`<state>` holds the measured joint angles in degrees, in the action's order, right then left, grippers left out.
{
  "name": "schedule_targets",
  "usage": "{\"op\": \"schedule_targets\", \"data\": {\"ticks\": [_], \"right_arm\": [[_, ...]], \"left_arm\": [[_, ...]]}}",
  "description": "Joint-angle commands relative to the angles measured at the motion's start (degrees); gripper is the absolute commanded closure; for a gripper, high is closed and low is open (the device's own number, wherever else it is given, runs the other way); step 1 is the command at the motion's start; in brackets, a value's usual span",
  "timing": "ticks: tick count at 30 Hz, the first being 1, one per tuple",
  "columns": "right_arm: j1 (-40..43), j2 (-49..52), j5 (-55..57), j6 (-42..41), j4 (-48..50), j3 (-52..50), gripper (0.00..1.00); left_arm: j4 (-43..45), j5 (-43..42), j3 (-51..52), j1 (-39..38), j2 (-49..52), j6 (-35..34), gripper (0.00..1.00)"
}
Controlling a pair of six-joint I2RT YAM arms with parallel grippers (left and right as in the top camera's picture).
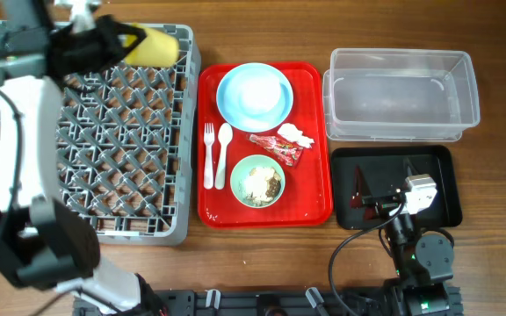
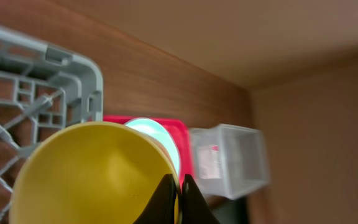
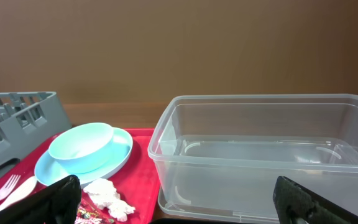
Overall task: Sort waste into correct bins and load items into the dishwasher rack
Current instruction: 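Carry the yellow cup to the dish rack and release it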
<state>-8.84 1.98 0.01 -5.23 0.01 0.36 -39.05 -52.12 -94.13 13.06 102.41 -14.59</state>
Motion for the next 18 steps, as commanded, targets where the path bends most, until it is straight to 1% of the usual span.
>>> {"op": "schedule_targets", "data": {"ticks": [1, 4, 6, 9, 10, 12, 13, 18], "right_arm": [[0.1, -0.2, -0.1, 0.3, 0.3, -0.1, 0.00], [0.1, -0.2, -0.1, 0.3, 0.3, -0.1, 0.00], [0.1, -0.2, -0.1, 0.4, 0.3, -0.1, 0.00], [0.1, -0.2, -0.1, 0.4, 0.3, -0.1, 0.00], [0.1, -0.2, -0.1, 0.3, 0.3, -0.1, 0.00], [0.1, -0.2, -0.1, 0.4, 0.3, -0.1, 0.00], [0.1, -0.2, -0.1, 0.4, 0.3, -0.1, 0.00], [0.1, -0.2, -0.1, 0.4, 0.3, -0.1, 0.00]], "left_arm": [[-0.4, -32.7, 0.4, 4.8, 9.0, 4.2, 0.96], [0.9, -37.7, 0.4, 4.5, 15.3, 5.6, 0.96], [2.0, -38.3, 0.4, 3.4, 19.0, 5.4, 0.96], [4.2, -38.1, 0.4, 2.2, 20.4, 5.4, 0.96], [4.6, -37.6, 0.4, 2.0, 20.4, 5.4, 0.96], [5.0, -31.8, 0.4, 0.9, 20.5, 5.4, 0.96], [5.0, -30.3, 0.4, 0.4, 20.5, 5.4, 0.96], [4.9, -26.8, 0.5, -0.2, 21.1, 5.4, 0.96]]}}
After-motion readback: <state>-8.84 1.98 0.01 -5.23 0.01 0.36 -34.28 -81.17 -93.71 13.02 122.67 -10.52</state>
